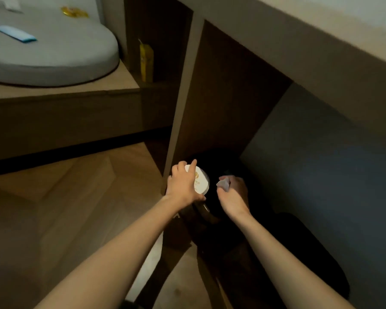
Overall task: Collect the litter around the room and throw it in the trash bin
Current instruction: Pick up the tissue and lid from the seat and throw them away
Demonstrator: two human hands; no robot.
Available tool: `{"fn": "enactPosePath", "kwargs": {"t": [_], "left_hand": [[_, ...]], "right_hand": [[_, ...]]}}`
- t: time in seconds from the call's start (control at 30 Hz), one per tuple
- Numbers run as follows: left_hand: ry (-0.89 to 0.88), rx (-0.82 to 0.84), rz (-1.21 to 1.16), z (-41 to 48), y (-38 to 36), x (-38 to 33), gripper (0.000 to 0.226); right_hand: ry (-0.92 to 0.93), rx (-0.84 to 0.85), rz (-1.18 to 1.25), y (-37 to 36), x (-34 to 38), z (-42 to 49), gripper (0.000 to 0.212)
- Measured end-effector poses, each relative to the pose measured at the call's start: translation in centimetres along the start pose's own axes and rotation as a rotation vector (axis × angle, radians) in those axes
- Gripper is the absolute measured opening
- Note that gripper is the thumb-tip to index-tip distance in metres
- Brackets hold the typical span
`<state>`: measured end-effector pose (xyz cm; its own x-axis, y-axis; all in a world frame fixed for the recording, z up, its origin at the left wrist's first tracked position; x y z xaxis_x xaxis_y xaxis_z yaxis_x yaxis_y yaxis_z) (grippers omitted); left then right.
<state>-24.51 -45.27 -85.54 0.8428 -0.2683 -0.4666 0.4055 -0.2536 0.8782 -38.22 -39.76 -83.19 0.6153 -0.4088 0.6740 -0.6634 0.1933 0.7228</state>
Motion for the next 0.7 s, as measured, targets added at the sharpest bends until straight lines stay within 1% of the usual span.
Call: {"fn": "enactPosePath", "kwargs": {"t": [0.13, 0.2, 0.27, 0.3, 0.37, 0.47, 0.57, 0.63, 0.7], "left_hand": [[-0.058, -0.068, -0.026, 3.1, -3.0, -0.1, 0.107], [-0.040, -0.067, -0.216, 4.1, -4.0, -0.1, 0.105], [0.009, -0.109, -0.445, 4.5, -4.9, 0.6, 0.095], [0.023, -0.137, -0.496, 4.5, -5.3, 1.0, 0.087], [0.010, -0.153, -0.446, 3.8, -6.1, 1.9, 0.073], [-0.061, -0.085, -0.329, 2.2, -7.3, 2.8, 0.064], [-0.195, -0.047, -0.090, 1.2, -8.5, 3.1, 0.054], [-0.251, -0.050, 0.018, 0.8, -9.4, 3.4, 0.050], [-0.268, -0.069, 0.061, 0.5, -10.0, 3.7, 0.050]], "right_hand": [[-0.008, -0.078, -0.034, -0.9, -2.5, 3.5, 0.034], [0.020, -0.053, 0.034, -1.4, -3.7, 4.5, 0.042], [0.011, 0.051, 0.177, -2.0, -5.0, 4.8, 0.056], [0.007, 0.113, 0.212, -2.3, -5.5, 4.7, 0.061], [0.028, 0.189, 0.172, -2.7, -6.5, 4.3, 0.062], [0.088, 0.239, 0.079, -3.2, -7.8, 3.0, 0.048], [0.187, 0.348, -0.128, -4.7, -8.4, 1.6, 0.034], [0.211, 0.356, -0.215, -5.4, -8.6, 1.3, 0.028], [0.227, 0.320, -0.217, -5.8, -8.6, 1.3, 0.024]]}}
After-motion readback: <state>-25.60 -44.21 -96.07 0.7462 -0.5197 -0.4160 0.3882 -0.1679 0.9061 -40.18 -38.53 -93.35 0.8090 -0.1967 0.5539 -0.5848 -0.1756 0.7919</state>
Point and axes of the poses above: each hand's wrist, its own z-axis towards the middle knuckle, its own y-axis out of the back of the hand, x = y × z, the point moved 5 cm from there along z, towards the middle knuckle, and after that the axes turned 4 degrees about z, right-handed, at the moved point
